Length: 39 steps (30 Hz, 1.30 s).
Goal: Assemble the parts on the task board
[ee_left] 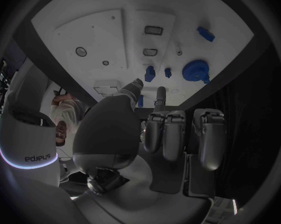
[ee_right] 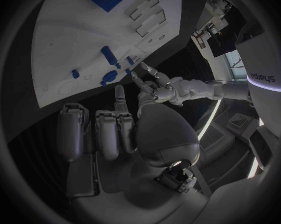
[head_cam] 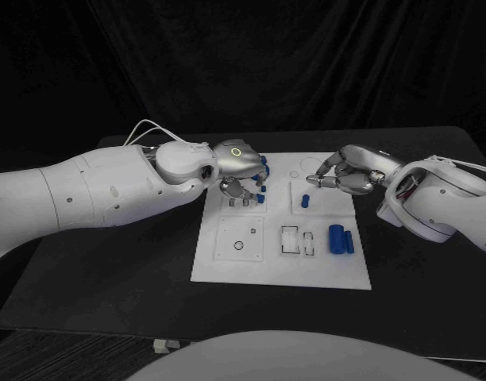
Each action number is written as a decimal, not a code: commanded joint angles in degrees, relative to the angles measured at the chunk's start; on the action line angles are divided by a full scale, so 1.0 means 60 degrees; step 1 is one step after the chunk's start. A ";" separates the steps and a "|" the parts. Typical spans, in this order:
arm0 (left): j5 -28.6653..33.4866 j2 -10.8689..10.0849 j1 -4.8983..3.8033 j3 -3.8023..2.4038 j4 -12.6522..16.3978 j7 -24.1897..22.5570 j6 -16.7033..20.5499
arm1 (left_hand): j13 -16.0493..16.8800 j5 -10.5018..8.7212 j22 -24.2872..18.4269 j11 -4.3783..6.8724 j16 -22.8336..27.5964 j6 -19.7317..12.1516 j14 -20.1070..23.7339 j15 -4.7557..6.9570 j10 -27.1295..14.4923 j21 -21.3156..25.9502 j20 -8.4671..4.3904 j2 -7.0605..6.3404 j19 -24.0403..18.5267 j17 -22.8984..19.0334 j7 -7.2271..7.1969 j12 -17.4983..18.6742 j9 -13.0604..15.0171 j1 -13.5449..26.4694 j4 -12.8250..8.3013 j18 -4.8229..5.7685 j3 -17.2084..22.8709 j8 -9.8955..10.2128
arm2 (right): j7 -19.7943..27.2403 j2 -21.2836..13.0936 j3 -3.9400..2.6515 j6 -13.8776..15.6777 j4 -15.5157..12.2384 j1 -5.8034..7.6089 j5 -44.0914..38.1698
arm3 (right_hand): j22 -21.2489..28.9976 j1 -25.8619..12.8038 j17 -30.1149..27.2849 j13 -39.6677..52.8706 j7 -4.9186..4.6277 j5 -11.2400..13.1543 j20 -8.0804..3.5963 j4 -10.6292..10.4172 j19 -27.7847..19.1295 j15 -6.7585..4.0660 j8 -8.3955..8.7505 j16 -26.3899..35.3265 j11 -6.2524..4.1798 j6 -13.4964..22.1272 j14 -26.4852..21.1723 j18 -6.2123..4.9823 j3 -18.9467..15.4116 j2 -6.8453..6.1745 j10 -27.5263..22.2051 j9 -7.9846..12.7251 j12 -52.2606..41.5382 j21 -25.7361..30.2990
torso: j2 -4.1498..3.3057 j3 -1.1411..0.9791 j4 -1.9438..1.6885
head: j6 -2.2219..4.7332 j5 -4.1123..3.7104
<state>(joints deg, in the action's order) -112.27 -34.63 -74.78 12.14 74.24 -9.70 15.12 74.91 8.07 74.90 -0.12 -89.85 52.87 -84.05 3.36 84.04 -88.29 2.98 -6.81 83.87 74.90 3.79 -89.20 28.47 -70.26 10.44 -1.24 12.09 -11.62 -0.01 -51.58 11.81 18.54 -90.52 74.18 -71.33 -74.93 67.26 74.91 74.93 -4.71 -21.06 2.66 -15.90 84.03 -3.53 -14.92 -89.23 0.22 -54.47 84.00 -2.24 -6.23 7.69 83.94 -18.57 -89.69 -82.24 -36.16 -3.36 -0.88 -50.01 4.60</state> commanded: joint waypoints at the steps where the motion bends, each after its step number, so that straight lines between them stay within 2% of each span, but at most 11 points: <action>1: -0.1699 0.0099 0.0021 -0.0009 0.0030 0.0528 0.0521 | 0.2468 -0.0127 0.2441 0.0076 -0.0025 -0.0202 -0.0992 0.0081 0.0950 -0.0063 -0.0030 -0.0088 0.0881 0.2516 -0.0025 -0.0060 0.0242 0.0257 0.0223 0.0149 -0.0135 -0.0068 | -0.0095 -0.0006 -0.0006 -0.0152 0.0005 -0.0029 -0.0011 | -0.2070 0.0033 0.2179 0.2395 -0.0014 -0.0032 0.0062 -0.0059 0.0341 0.0040 -0.0030 0.0025 0.0019 -0.0026 0.0918 0.0038 -0.0006 0.0079 0.0949 -0.0016 -0.0005 0.0019 | 0.0002 -0.0005 -0.0001 | 0.0002 -0.0008; 5: -0.2279 0.0191 0.0025 -0.0009 0.0050 0.0667 0.0645 | 0.2444 -0.0256 0.2441 0.0105 -0.0025 -0.0568 -0.0992 0.0107 0.0928 -0.0063 -0.0040 -0.0226 0.0882 0.2516 -0.0069 -0.0022 0.0490 0.0244 0.0393 0.0149 -0.0130 0.0014 | -0.0130 -0.0010 -0.0006 -0.0229 0.0016 -0.0038 -0.0011 | -0.2068 0.0031 0.2173 0.2394 -0.0014 -0.0031 0.0062 -0.0066 0.0338 0.0040 -0.0030 0.0028 0.0020 -0.0026 0.0917 0.0037 -0.0010 0.0081 0.0949 -0.0016 -0.0004 0.0024 | -0.0007 -0.0001 -0.0002 | 0.0002 -0.0033; 6: -0.2424 0.0236 0.0026 -0.0009 0.0049 0.0697 0.0651 | 0.2430 -0.0295 0.2445 0.0148 -0.0025 -0.0795 -0.0992 0.0137 0.0914 -0.0076 -0.0056 -0.0312 0.0891 0.2516 -0.0081 0.0002 0.0586 0.0105 0.0407 0.0153 -0.0035 0.0142 | -0.0145 -0.0012 -0.0006 -0.0270 0.0021 -0.0046 -0.0011 | -0.2066 0.0015 0.2171 0.2382 -0.0017 -0.0020 0.0064 -0.0093 0.0336 0.0042 -0.0028 0.0029 0.0021 -0.0025 0.0916 0.0035 -0.0025 0.0092 0.0942 -0.0015 0.0001 0.0030 | -0.0009 -0.0001 -0.0004 | 0.0002 -0.0039; 8: -0.2538 0.0296 0.0026 -0.0010 0.0038 0.0694 0.0570 | 0.2425 -0.0171 0.2445 0.0144 -0.0025 -0.0841 -0.0992 0.0144 0.0910 -0.0076 -0.0054 -0.0320 0.0891 0.2516 -0.0093 0.0011 0.0673 -0.0029 0.0373 0.0153 0.0057 0.0174 | -0.0162 -0.0012 -0.0006 -0.0317 0.0025 -0.0053 -0.0011 | -0.2066 0.0015 0.2171 0.2382 -0.0017 -0.0020 0.0064 -0.0093 0.0336 0.0042 -0.0028 0.0029 0.0021 -0.0025 0.0916 0.0035 -0.0025 0.0092 0.0942 -0.0015 0.0001 0.0030 | -0.0004 -0.0002 -0.0003 | 0.0002 -0.0057; 14: -0.2703 0.0475 0.0026 -0.0010 -0.0044 0.0482 0.0286 | 0.2442 -0.0040 0.2435 0.0139 -0.0025 -0.0700 -0.0992 0.0144 0.0925 -0.0045 -0.0034 -0.0299 0.0872 0.2516 -0.0131 -0.0014 0.0861 -0.0034 0.0408 0.0145 0.0125 0.0105 | -0.0202 -0.0010 -0.0006 -0.0400 0.0029 -0.0069 -0.0011 | -0.2056 -0.0006 0.2155 0.2375 -0.0018 0.0003 0.0066 -0.0119 0.0320 0.0044 -0.0026 0.0036 0.0023 -0.0025 0.0912 0.0028 -0.0046 0.0106 0.0939 -0.0015 0.0004 0.0060 | 0.0006 -0.0018 0.0013 | 0.0002 -0.0084; 21: -0.2747 0.0574 0.0026 -0.0010 -0.0141 0.0275 -0.0125 | 0.2402 -0.0286 0.2410 0.0153 -0.0025 -0.0577 -0.0992 0.0140 0.0885 0.0034 0.0014 -0.0361 0.0823 0.2516 -0.0161 0.0057 0.1129 0.0293 0.0691 0.0126 0.0086 0.0063 | -0.0218 -0.0020 -0.0006 -0.0433 0.0046 -0.0087 -0.0011 | -0.2053 -0.0011 0.2147 0.2366 -0.0019 0.0009 0.0066 -0.0122 0.0316 0.0044 -0.0024 0.0040 0.0024 -0.0023 0.0910 0.0026 -0.0051 0.0109 0.0934 -0.0015 0.0007 0.0069 | -0.0002 -0.0016 -0.0002 | 0.0002 -0.0067; 25: -0.2756 0.0609 0.0026 -0.0010 -0.0185 0.0161 -0.0304 | 0.2377 -0.0682 0.2398 0.0183 -0.0025 -0.0560 -0.0992 0.0155 0.0857 0.0071 0.0032 -0.0412 0.0798 0.2516 -0.0195 0.0105 0.1285 0.0597 0.1007 0.0117 0.0071 0.0140 | -0.0220 0.0003 -0.0006 -0.0449 0.0061 -0.0108 -0.0011 | -0.2053 -0.0011 0.2147 0.2366 -0.0019 0.0009 0.0066 -0.0122 0.0316 0.0044 -0.0024 0.0040 0.0024 -0.0023 0.0910 0.0026 -0.0051 0.0109 0.0934 -0.0015 0.0007 0.0069 | -0.0001 -0.0017 -0.0009 | 0.0002 -0.0075; 31: -0.2760 0.0620 0.0026 -0.0011 -0.0195 0.0057 -0.0344 | 0.2368 -0.0757 0.2394 0.0178 -0.0025 -0.0557 -0.0992 0.0155 0.0845 0.0085 0.0035 -0.0404 0.0789 0.2516 -0.0197 0.0125 0.1327 0.0785 0.1048 0.0113 0.0069 0.0186 | -0.0226 0.0035 -0.0006 -0.0468 0.0081 -0.0129 -0.0011 | -0.2045 -0.0019 0.2129 0.2348 -0.0021 0.0022 0.0068 -0.0127 0.0304 0.0046 -0.0016 0.0048 0.0025 -0.0011 0.0906 0.0020 -0.0061 0.0122 0.0924 -0.0012 0.0015 0.0093 | 0.0000 -0.0004 -0.0010 | 0.0002 -0.0064; 34: -0.2760 0.0593 0.0026 -0.0011 -0.0186 0.0012 -0.0372 | 0.2345 -0.0840 0.2383 0.0170 -0.0025 -0.0551 -0.0992 0.0146 0.0819 0.0117 0.0032 -0.0430 0.0769 0.2516 -0.0201 0.0170 0.1386 0.1129 0.1065 0.0105 0.0059 0.0248 | -0.0239 0.0039 -0.0006 -0.0481 0.0085 -0.0135 -0.0011 | -0.2045 -0.0019 0.2129 0.2348 -0.0021 0.0022 0.0068 -0.0127 0.0304 0.0046 -0.0016 0.0048 0.0025 -0.0011 0.0906 0.0020 -0.0061 0.0122 0.0924 -0.0012 0.0015 0.0093 | 0.0003 -0.0004 -0.0012 | 0.0002 -0.0064; 39: -0.2760 0.0573 0.0026 -0.0011 -0.0193 -0.0033 -0.0499 | 0.2328 -0.0839 0.2377 0.0169 -0.0025 -0.0546 -0.0992 0.0145 0.0801 0.0136 0.0031 -0.0416 0.0757 0.2516 -0.0207 0.0201 0.1396 0.1146 0.1053 0.0101 0.0084 0.0256 | -0.0251 0.0039 -0.0006 -0.0493 0.0091 -0.0139 -0.0011 | -0.2037 -0.0022 0.2127 0.2326 -0.0023 0.0027 0.0068 -0.0129 0.0291 0.0047 -0.0012 0.0049 0.0027 -0.0004 0.0905 0.0014 -0.0064 0.0134 0.0913 -0.0010 0.0023 0.0117 | 0.0004 -0.0004 -0.0010 | 0.0002 -0.0052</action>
<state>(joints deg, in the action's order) -128.51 -31.22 -74.69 12.14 73.05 -8.52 13.42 74.90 3.17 74.90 0.60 -89.85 49.36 -84.15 3.90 83.92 -87.73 2.97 -9.46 83.87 74.90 2.66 -88.20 36.80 -63.76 16.57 -1.24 12.42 -10.40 -0.54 -51.36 11.81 16.09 -89.96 73.51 -71.33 -74.91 67.02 74.90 74.92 -4.71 -21.06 2.66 -16.29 84.03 -3.53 -14.92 -89.23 0.21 -54.47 84.00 -2.24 -6.63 7.93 83.94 -18.59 -89.69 -81.73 -36.15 -3.39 -0.94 -50.01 4.25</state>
